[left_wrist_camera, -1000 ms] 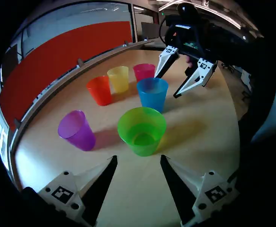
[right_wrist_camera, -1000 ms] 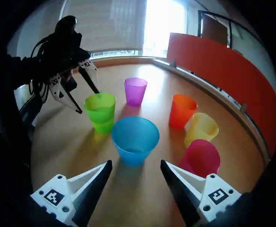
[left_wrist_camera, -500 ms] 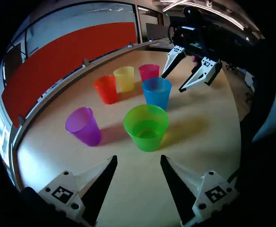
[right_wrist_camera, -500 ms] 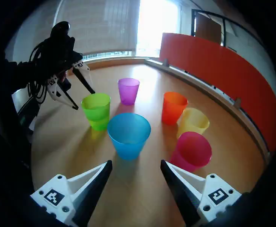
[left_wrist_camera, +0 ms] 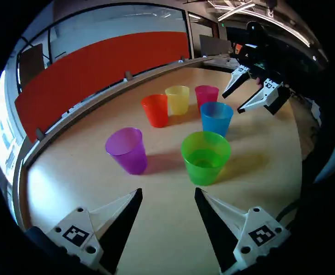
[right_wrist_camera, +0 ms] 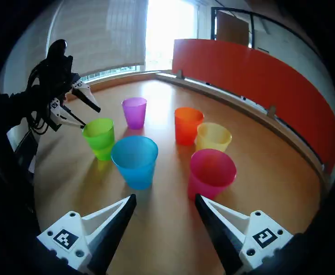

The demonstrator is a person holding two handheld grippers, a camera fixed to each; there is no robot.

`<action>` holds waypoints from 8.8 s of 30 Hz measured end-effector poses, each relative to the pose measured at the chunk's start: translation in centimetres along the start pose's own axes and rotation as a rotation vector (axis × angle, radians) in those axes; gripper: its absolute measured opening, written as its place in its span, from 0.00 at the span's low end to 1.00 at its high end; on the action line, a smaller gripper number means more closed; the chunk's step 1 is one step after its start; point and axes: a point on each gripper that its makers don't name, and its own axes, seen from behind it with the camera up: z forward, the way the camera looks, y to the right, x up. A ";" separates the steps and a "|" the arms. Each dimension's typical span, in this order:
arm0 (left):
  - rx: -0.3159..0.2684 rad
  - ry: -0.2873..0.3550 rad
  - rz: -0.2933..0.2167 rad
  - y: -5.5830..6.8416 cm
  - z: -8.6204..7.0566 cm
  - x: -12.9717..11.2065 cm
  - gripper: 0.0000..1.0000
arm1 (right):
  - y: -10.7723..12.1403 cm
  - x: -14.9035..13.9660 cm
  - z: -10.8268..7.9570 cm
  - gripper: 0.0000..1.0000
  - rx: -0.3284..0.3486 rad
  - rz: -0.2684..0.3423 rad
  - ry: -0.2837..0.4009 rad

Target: Pour water

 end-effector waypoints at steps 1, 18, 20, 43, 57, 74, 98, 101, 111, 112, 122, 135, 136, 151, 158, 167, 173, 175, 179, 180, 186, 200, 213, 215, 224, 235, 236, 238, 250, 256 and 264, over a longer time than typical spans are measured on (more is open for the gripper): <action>0.010 0.005 -0.009 -0.3 0.0 0.1 0.84 | 0.3 0.0 -0.1 0.99 -0.009 0.005 0.001; 0.187 0.138 -0.128 -4.5 -1.6 2.7 0.84 | 5.3 1.2 -3.6 0.99 -0.186 0.080 0.058; 0.204 0.167 -0.149 -5.0 -1.9 3.3 0.84 | 5.8 1.5 -4.1 0.99 -0.206 0.083 0.069; 0.423 0.416 -0.275 -9.7 -6.0 7.3 0.84 | 9.8 6.2 -6.9 0.99 -0.419 0.122 0.279; 0.513 0.516 -0.348 -10.7 -7.3 8.0 0.84 | 11.3 7.8 -7.9 1.00 -0.509 0.229 0.418; 0.595 0.591 -0.366 -10.9 -8.7 9.3 0.84 | 13.1 9.1 -11.8 1.00 -0.738 0.197 0.529; 0.638 0.685 -0.423 -10.5 -9.1 9.7 0.84 | 13.9 8.9 -13.9 1.00 -0.803 0.295 0.618; 0.660 0.686 -0.422 -10.8 -9.4 9.5 0.84 | 14.1 8.3 -13.9 0.99 -0.810 0.308 0.611; 0.727 0.682 -0.431 -11.4 -9.1 8.3 0.84 | 14.8 7.7 -14.3 0.99 -0.859 0.302 0.582; 0.729 0.684 -0.432 -11.4 -9.0 8.3 0.84 | 14.9 7.7 -14.3 0.99 -0.863 0.300 0.580; 0.759 0.678 -0.446 -12.0 -8.5 6.8 0.84 | 15.1 7.4 -14.4 0.99 -0.896 0.295 0.558; 0.769 0.638 -0.432 -11.8 -7.3 4.6 0.84 | 15.0 7.6 -14.4 0.99 -0.897 0.303 0.557; 0.769 0.638 -0.433 -11.8 -7.2 4.5 0.84 | 14.9 7.5 -14.3 1.00 -0.898 0.303 0.554; 0.778 0.617 -0.426 -12.1 -6.4 3.4 0.84 | 14.6 7.6 -14.0 1.00 -0.894 0.308 0.546; 0.775 0.595 -0.410 -11.9 -5.8 3.3 0.84 | 14.6 7.9 -14.4 0.99 -0.900 0.305 0.548; 0.780 0.580 -0.415 -12.1 -5.6 3.1 0.84 | 14.4 7.9 -14.6 0.99 -0.898 0.307 0.551; 0.781 0.579 -0.416 -12.1 -5.6 3.1 0.84 | 14.5 7.7 -14.5 0.99 -0.896 0.317 0.553; 0.781 0.578 -0.414 -12.0 -5.5 3.0 0.84 | 14.5 7.7 -14.5 0.99 -0.895 0.319 0.556; 0.779 0.577 -0.412 -12.0 -5.4 3.0 0.84 | 14.4 7.7 -14.7 1.00 -0.893 0.316 0.562; 0.779 0.576 -0.412 -12.0 -5.4 3.0 0.84 | 14.3 7.7 -14.7 1.00 -0.893 0.315 0.563; 0.775 0.577 -0.411 -12.0 -5.4 3.0 0.84 | 14.1 7.5 -14.7 0.99 -0.896 0.306 0.568; 0.776 0.577 -0.411 -12.0 -5.4 3.0 0.84 | 14.1 6.6 -14.8 1.00 -0.935 0.239 0.596; 0.776 0.577 -0.411 -11.9 -5.4 3.0 0.84 | 13.2 5.6 -12.5 1.00 -0.859 0.229 0.653; 0.776 0.577 -0.411 -11.9 -5.4 3.0 0.84 | 13.5 5.0 -12.3 1.00 -0.855 0.238 0.650; 0.776 0.577 -0.411 -12.0 -5.4 3.0 0.84 | 14.6 3.4 -12.2 0.99 -0.846 0.295 0.659; 0.776 0.577 -0.411 -11.9 -5.3 3.0 0.84 | 15.5 2.0 -11.6 1.00 -0.833 0.336 0.644; 0.776 0.577 -0.411 -11.9 -5.3 3.0 0.84 | 15.6 2.0 -11.6 1.00 -0.834 0.335 0.643; 0.776 0.577 -0.411 -11.9 -5.3 3.0 0.84 | 15.6 1.8 -11.5 1.00 -0.833 0.332 0.641; 0.776 0.577 -0.411 -11.9 -5.3 3.0 0.84 | 15.7 1.0 -10.9 1.00 -0.821 0.339 0.633; 0.776 0.577 -0.411 -11.9 -5.4 3.0 0.84 | 15.8 0.9 -10.8 1.00 -0.818 0.336 0.630; 0.776 0.577 -0.411 -12.0 -5.4 3.0 0.84 | 15.9 0.7 -10.8 1.00 -0.824 0.329 0.617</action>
